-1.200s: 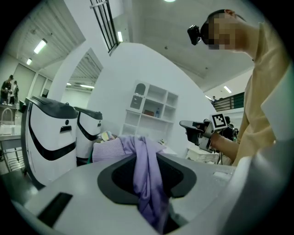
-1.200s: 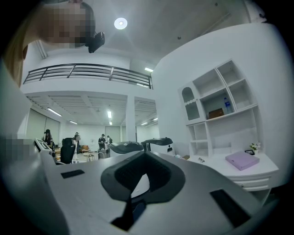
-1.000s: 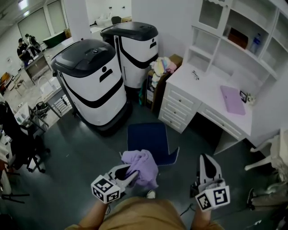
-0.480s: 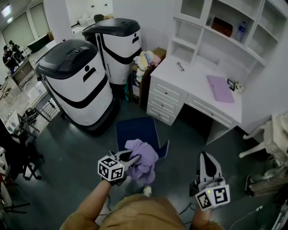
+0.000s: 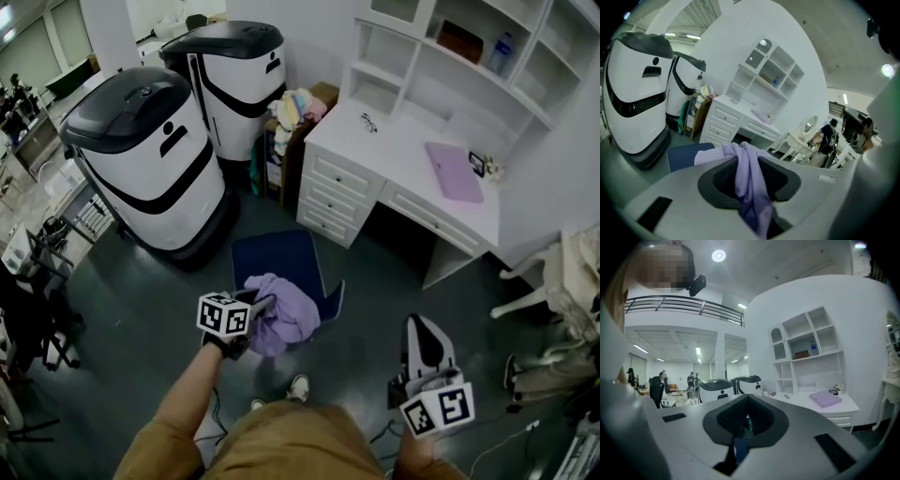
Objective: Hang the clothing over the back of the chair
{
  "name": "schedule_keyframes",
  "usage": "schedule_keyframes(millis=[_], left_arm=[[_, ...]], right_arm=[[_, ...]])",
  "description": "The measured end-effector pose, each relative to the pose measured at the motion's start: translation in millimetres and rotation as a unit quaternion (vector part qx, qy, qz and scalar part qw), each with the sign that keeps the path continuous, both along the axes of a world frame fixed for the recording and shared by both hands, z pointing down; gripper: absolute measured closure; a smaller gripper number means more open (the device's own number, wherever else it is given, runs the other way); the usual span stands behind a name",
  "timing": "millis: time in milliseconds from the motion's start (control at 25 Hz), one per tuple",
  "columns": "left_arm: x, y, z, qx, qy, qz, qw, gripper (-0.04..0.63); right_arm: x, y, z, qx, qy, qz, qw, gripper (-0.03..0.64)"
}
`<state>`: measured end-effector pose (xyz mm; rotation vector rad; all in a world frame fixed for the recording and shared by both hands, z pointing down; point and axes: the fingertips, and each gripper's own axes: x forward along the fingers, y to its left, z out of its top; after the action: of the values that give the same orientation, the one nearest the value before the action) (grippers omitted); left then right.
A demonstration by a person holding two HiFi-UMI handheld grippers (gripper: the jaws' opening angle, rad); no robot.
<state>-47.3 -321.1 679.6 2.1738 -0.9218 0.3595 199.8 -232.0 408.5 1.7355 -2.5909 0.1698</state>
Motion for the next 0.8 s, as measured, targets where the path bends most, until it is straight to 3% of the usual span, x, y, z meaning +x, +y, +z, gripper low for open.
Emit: schedule_keyframes(millis=[240,440,560,800], left_arm=[[1.0,-10.0,31.4,-0.021,-0.043,-0.013,0.9988,0.476],[1.4,-14.9,57.6,-0.010,-0.127,0.019,0.9917,0.410],[4.4,-14.7,69.8,-0.017,-0.158,0.042,0.9863,0.402],[2.3,-14.3,83.6,-0.028,-0.174,0.043,0.9833,0.370]], right_arm=[[-8.2,-9.9,4.5,-0.004,0.000,-0.017,1.000,0.612],[-10.9,-16.1,9.6,-0.007,-0.007,-0.025,1.000,0.612],[-10.9,-21.3,11.7,-0.011,-0.008,-0.028,1.000,0.612],[-8.6,-27.9,16.0,-0.015,-0.010,-0.031,0.999,0.612]])
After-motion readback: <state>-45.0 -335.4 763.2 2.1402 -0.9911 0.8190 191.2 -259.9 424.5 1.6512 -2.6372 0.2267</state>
